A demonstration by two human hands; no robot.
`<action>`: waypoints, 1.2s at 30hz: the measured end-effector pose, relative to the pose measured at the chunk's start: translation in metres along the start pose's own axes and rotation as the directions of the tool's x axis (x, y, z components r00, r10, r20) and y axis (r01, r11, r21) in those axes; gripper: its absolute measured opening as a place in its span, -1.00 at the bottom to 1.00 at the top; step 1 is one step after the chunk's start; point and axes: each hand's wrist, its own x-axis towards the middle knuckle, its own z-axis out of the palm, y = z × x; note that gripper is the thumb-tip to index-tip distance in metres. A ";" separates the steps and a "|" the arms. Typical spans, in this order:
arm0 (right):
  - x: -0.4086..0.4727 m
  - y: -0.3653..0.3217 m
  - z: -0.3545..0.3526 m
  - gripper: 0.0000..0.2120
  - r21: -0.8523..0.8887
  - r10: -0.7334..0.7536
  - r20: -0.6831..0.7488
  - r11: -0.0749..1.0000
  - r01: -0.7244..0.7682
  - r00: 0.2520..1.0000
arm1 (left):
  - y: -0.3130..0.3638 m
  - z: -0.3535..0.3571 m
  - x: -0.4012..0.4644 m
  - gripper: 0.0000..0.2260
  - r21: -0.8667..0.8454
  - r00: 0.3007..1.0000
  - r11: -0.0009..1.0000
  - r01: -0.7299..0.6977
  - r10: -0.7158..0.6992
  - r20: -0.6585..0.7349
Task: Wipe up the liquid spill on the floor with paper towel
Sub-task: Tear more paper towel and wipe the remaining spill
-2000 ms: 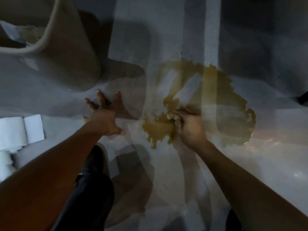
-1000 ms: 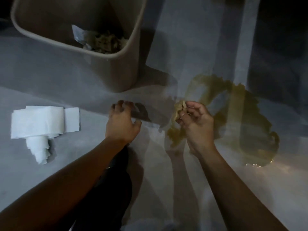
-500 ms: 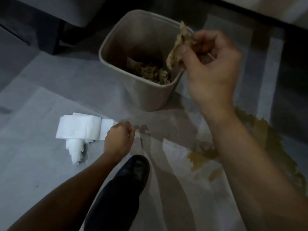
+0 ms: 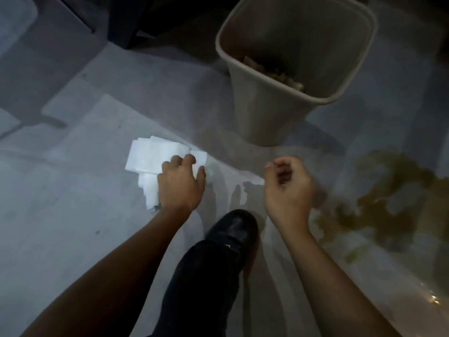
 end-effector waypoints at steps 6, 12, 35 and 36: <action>0.002 0.018 0.080 -0.82 -0.269 0.212 0.346 0.956 -0.119 0.914 | -0.055 -0.019 0.038 -0.44 0.137 0.971 0.962 0.236 -0.237 -0.014; 0.008 0.024 0.117 -0.80 -0.369 0.290 0.442 0.921 -0.123 0.848 | -0.054 -0.009 0.048 -0.14 0.197 0.914 0.927 0.320 -0.356 0.195; 0.075 0.039 0.048 -0.76 -0.090 0.442 0.389 0.891 -0.444 0.808 | -0.067 -0.040 0.052 -0.90 -0.758 0.823 0.324 0.566 -0.273 0.498; 0.081 0.041 0.033 -0.78 -0.068 0.449 0.364 0.887 -0.458 0.816 | -0.072 -0.039 0.051 -0.90 -0.765 0.790 0.216 0.607 -0.267 0.552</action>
